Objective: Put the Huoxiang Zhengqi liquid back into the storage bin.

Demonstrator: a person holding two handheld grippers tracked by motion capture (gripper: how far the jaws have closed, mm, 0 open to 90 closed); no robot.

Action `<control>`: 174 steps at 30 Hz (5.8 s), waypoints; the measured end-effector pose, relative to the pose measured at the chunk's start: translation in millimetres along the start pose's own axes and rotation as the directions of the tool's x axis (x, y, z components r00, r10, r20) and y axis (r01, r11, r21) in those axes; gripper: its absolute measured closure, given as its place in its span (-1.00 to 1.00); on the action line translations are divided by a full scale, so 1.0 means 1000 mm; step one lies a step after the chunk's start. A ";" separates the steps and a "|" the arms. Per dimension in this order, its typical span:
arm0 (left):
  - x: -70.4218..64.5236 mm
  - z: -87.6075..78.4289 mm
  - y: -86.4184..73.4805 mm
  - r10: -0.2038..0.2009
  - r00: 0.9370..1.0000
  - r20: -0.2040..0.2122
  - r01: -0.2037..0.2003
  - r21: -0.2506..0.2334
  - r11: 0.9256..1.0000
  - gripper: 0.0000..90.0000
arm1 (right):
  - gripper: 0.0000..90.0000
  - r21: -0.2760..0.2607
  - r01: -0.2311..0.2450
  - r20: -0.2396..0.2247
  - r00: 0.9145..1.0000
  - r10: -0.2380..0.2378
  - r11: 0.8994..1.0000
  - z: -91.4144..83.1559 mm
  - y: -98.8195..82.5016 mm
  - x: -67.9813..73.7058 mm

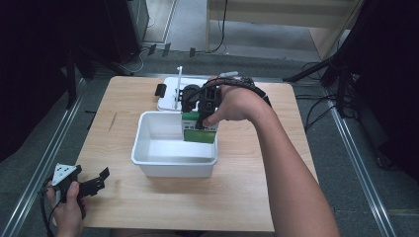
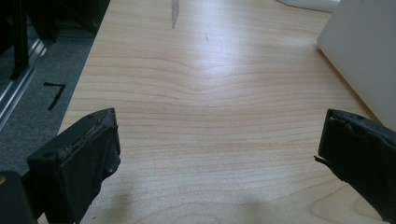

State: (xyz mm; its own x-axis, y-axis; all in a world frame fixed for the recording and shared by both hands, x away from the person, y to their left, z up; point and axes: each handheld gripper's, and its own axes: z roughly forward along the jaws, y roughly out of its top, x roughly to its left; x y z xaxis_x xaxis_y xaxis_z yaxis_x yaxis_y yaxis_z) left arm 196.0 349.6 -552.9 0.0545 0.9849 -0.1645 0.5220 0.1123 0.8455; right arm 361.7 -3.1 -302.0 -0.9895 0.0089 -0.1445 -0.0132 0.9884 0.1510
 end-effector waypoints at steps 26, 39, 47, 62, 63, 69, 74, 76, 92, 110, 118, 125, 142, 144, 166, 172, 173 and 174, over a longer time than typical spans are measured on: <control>0.000 0.000 0.000 0.003 1.000 0.001 -0.003 0.005 1.000 -1.00 | 0.42 0.019 0.007 -0.035 0.999 -0.007 1.000 0.044 -0.003 -0.003; 0.001 0.000 0.000 0.001 1.000 0.002 -0.001 0.003 1.000 -1.00 | 0.42 0.043 0.019 -0.054 0.998 -0.016 0.999 0.066 -0.002 -0.005; 0.001 0.000 0.000 0.000 1.000 0.003 0.000 0.002 1.000 -1.00 | 0.42 0.066 0.026 -0.055 0.998 -0.023 0.997 0.075 0.001 -0.005; 0.001 0.000 0.000 -0.002 1.000 0.004 0.002 0.002 1.000 -1.00 | 0.40 0.087 0.017 -0.063 0.998 -0.012 0.996 0.090 0.001 -0.006; 0.001 0.000 0.000 -0.002 1.000 0.003 0.002 0.003 1.000 -1.00 | 0.40 0.090 0.013 -0.061 0.998 -0.008 0.996 0.090 0.001 -0.006; 0.001 0.000 0.000 -0.002 1.000 0.003 0.002 0.003 1.000 -1.00 | 0.38 0.081 0.010 -0.060 0.998 -0.005 0.997 0.091 0.001 -0.007; 0.001 0.000 0.000 -0.002 1.000 0.003 0.002 0.003 1.000 -1.00 | 0.30 0.050 -0.017 -0.056 0.998 0.020 0.999 0.084 0.000 -0.007; 0.001 0.000 0.000 0.000 1.000 0.004 0.000 0.004 1.000 -1.00 | 0.24 0.040 -0.033 -0.047 0.998 0.035 0.999 0.079 -0.001 -0.008; 0.001 0.000 0.000 -0.004 1.000 0.006 0.004 0.006 1.000 -1.00 | -0.31 -0.100 -0.262 -0.034 0.965 0.260 0.960 0.044 -0.012 -0.016; 0.001 0.000 0.000 -0.001 1.000 0.004 0.001 0.005 1.000 -1.00 | -0.68 -0.270 -0.569 0.018 0.804 0.595 0.777 0.021 -0.068 -0.031; 0.000 0.000 0.000 0.002 1.000 0.003 -0.002 0.004 1.000 -1.00 | -0.68 -0.387 -0.611 0.092 0.720 0.688 0.691 0.018 -0.100 -0.031; 0.000 0.000 0.000 0.006 1.000 0.003 -0.006 0.004 1.000 -1.00 | -0.68 -0.463 -0.647 0.098 0.641 0.761 0.605 0.025 -0.131 -0.028; 0.000 0.000 0.000 0.012 1.000 0.001 -0.012 0.008 1.000 -1.00 | -0.69 -0.623 -0.639 0.083 0.521 0.850 0.452 0.039 -0.205 -0.001; 0.000 0.000 0.000 0.011 1.000 0.002 -0.011 0.007 1.000 -1.00 | -0.69 -0.639 -0.636 0.078 0.507 0.858 0.433 0.041 -0.214 0.004; -0.001 -0.001 0.000 0.011 1.000 -0.004 -0.011 0.003 1.000 -1.00 | -0.69 -0.716 -0.634 0.021 0.398 0.917 0.291 0.093 -0.299 0.062; 0.000 -0.001 0.000 0.009 1.000 0.000 -0.009 0.004 1.000 -1.00 | -0.69 -0.729 -0.644 -0.003 0.342 0.940 0.233 0.112 -0.319 0.080; 0.000 -0.001 0.000 0.008 1.000 0.000 -0.008 0.003 1.000 -1.00 | -0.69 -0.729 -0.647 -0.007 0.335 0.942 0.224 0.115 -0.322 0.082; 0.000 -0.001 0.000 0.007 1.000 0.001 -0.007 0.003 1.000 -1.00 | -0.69 -0.731 -0.647 -0.009 0.327 0.945 0.217 0.117 -0.326 0.085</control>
State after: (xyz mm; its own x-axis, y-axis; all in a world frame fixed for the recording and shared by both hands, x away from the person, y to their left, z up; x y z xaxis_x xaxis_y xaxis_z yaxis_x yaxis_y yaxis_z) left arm 195.1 349.6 -552.6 0.0588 0.9856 -0.1586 0.5241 0.1047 0.8452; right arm 298.6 -306.5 -478.3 -0.3376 0.9355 0.1045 0.5321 0.0981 0.8410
